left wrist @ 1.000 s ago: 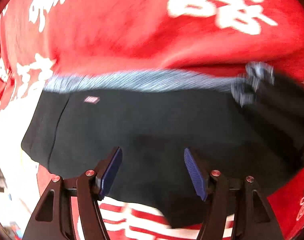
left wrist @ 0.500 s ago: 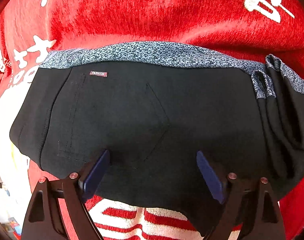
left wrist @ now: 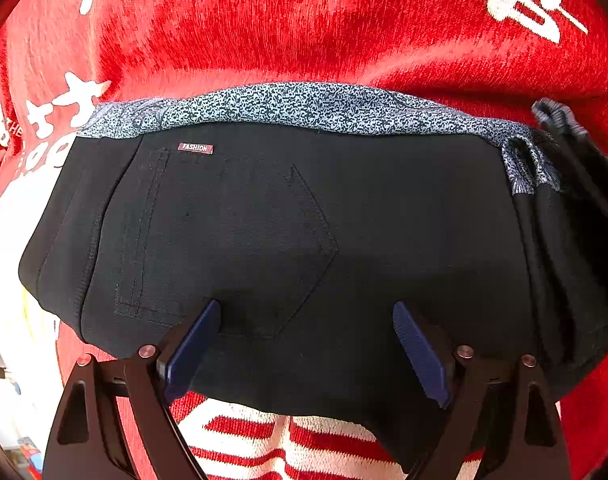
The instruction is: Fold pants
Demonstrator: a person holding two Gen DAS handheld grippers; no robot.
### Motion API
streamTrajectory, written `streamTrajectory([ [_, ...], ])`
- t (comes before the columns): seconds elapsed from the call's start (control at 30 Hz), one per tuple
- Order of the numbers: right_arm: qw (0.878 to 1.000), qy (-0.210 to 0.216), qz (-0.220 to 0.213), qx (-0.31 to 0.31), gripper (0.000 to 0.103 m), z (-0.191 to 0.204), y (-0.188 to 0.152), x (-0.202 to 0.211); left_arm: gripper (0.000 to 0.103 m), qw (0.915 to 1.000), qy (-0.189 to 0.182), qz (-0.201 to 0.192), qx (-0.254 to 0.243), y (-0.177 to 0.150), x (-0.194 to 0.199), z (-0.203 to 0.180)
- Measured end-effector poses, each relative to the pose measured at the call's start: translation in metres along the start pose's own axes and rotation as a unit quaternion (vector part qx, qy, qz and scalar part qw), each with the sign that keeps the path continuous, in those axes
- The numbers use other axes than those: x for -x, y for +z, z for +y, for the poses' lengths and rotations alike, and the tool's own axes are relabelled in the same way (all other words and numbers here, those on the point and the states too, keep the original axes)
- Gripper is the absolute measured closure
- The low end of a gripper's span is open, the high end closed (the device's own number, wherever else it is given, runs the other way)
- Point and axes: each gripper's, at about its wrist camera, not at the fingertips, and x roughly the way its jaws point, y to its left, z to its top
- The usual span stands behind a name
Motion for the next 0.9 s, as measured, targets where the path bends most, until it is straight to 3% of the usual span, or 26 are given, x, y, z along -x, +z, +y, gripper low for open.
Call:
streamTrajectory([
  [0.1,1.0,0.018,0.007,-0.002,0.096,0.012,-0.005,0.014,0.014,1.0,0.001,-0.002,0.0,0.0,0.0,0.0],
  [0.2,0.998,0.041,0.04,-0.001,0.095,0.043,-0.019,-0.007,0.014,1.0,0.004,-0.002,-0.003,0.001,-0.001,-0.001],
  [0.37,0.999,0.019,0.031,0.005,0.087,0.047,-0.02,-0.012,0.014,0.9998,0.006,0.017,-0.006,0.006,0.005,0.001],
  [0.4,0.999,0.031,0.029,-0.001,0.074,0.042,-0.021,-0.007,0.014,0.9998,0.005,0.019,-0.007,0.007,0.009,0.0],
  [0.43,0.998,0.057,0.026,-0.019,0.05,0.03,-0.023,0.002,0.014,0.9998,0.004,0.018,-0.009,0.009,0.016,-0.001],
  [0.5,0.994,0.088,0.008,-0.063,0.041,0.006,-0.029,0.02,0.014,0.9999,-0.005,0.005,-0.014,0.014,0.035,-0.006],
  [0.57,0.986,0.106,-0.003,-0.126,0.041,-0.032,-0.039,0.035,0.014,0.9996,-0.017,-0.011,-0.02,0.022,0.054,-0.015],
  [0.6,0.979,0.105,0.002,-0.173,0.042,-0.058,-0.048,0.036,0.014,0.9991,-0.025,-0.021,-0.026,0.028,0.064,-0.023],
  [0.7,0.949,0.108,0.034,-0.293,0.079,-0.125,-0.074,0.015,0.014,0.9964,-0.053,-0.04,-0.052,0.048,0.083,-0.057],
  [0.77,0.913,0.117,0.067,-0.385,0.083,-0.173,-0.097,-0.017,0.014,0.9942,-0.07,-0.049,-0.066,0.06,0.086,-0.085],
  [0.83,0.889,0.123,0.083,-0.433,0.085,-0.201,-0.115,-0.04,0.014,0.9916,-0.088,-0.048,-0.082,0.07,0.081,-0.116],
  [0.9,0.885,0.132,0.087,-0.438,0.085,-0.212,-0.118,-0.058,0.014,0.9906,-0.093,-0.039,-0.093,0.073,0.068,-0.14],
])
